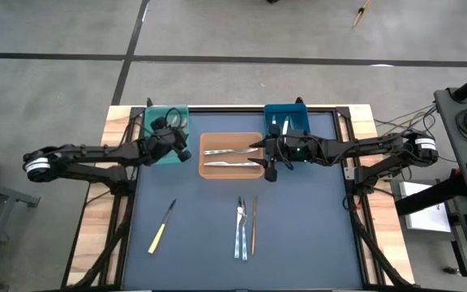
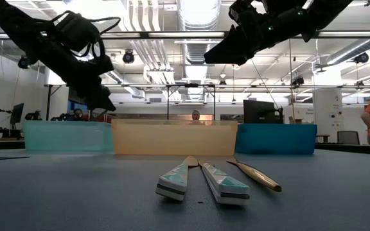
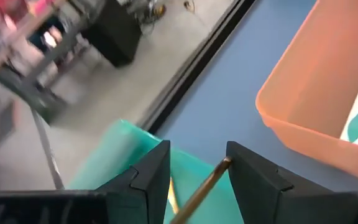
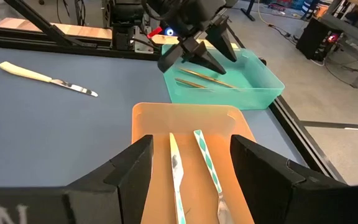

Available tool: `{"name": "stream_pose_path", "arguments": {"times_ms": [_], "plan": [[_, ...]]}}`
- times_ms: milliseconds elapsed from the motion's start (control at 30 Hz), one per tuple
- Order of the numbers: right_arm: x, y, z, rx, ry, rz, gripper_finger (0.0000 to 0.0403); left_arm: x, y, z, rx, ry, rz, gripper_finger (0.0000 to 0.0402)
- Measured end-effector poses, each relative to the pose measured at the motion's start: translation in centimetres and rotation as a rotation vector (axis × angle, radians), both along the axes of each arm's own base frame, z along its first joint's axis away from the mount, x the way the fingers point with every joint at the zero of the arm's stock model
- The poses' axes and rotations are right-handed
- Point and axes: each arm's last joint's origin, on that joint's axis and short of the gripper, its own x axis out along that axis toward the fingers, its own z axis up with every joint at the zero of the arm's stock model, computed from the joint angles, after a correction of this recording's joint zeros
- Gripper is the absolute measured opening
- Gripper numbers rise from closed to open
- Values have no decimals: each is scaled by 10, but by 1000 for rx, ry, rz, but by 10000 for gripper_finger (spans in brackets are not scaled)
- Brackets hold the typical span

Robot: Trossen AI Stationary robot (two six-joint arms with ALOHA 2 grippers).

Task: Sort silverware by color (type)
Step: Put the gold knife into the green bin

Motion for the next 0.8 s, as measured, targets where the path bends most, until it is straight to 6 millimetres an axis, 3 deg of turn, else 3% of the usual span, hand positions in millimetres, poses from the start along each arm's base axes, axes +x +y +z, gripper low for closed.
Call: {"name": "stream_pose_path", "arguments": {"times_ms": [800], "plan": [[0,0,0,11,0,-3,206,-2,-6,26,-391,-43,226,139]]}}
